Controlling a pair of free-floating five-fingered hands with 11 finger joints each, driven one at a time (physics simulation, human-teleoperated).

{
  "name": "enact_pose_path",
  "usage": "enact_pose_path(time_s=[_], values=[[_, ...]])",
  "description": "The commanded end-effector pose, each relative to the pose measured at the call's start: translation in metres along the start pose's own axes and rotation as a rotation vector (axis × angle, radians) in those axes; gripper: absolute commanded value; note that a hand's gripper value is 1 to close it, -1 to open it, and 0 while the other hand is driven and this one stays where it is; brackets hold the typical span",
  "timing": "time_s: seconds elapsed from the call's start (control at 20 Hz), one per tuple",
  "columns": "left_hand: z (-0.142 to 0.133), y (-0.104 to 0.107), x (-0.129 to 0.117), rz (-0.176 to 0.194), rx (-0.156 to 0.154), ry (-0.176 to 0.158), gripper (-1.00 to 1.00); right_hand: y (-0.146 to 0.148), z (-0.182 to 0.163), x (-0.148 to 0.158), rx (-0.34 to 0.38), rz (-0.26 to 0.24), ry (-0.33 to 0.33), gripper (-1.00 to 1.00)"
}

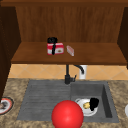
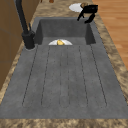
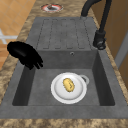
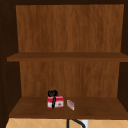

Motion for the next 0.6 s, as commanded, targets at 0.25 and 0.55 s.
enact_pose_path(time_s=[0.25, 0.55], values=[[0.008, -0.017, -0.047, -0.018, -0.028, -0.07, 1.0, 0.0, 0.0, 0.0, 0.0, 0.0, 0.0, 0.0], [0.017, -0.026, -0.078, 0.035, -0.041, -0.13, 1.0, 0.0, 0.0, 0.0, 0.0, 0.0, 0.0, 0.0]])
